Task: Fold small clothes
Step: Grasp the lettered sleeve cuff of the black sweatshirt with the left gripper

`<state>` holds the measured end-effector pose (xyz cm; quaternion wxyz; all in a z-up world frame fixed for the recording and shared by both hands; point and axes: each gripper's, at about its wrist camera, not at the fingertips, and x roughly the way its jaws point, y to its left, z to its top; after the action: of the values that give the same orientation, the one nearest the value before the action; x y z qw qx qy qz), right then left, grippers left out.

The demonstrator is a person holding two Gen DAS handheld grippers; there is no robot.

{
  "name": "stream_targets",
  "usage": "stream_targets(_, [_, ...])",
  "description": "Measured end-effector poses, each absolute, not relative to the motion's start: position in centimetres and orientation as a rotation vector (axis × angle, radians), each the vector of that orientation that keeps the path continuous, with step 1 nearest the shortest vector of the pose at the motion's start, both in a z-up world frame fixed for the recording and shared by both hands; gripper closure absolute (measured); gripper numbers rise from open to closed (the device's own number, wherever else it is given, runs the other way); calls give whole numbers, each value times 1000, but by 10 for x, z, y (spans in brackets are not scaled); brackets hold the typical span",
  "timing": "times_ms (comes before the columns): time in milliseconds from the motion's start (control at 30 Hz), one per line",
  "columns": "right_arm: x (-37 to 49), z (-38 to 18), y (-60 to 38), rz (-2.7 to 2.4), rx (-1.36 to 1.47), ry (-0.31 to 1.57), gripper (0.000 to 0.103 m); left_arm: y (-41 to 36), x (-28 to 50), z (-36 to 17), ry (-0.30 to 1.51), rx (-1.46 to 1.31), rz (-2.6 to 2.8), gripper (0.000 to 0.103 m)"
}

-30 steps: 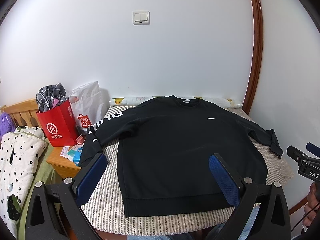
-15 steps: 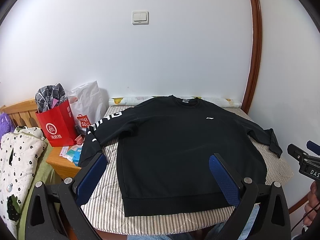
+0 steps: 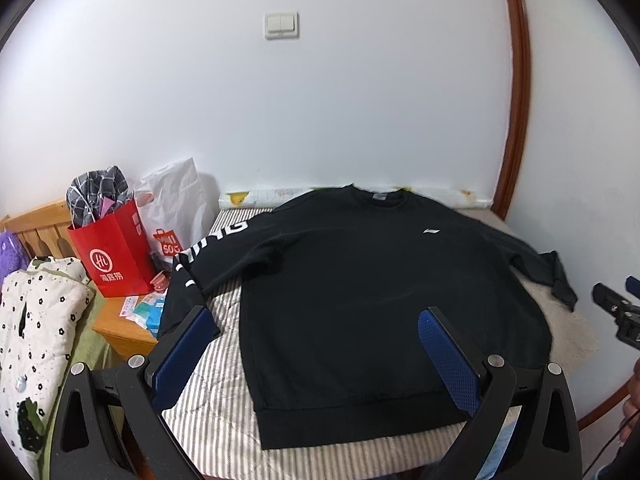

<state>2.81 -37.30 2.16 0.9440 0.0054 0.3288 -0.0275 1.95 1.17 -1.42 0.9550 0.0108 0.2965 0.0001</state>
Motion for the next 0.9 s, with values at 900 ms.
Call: stream_targets(900, [163,-93,-297,-20,-38,859,0,172,145,-169,908,-179,145,5])
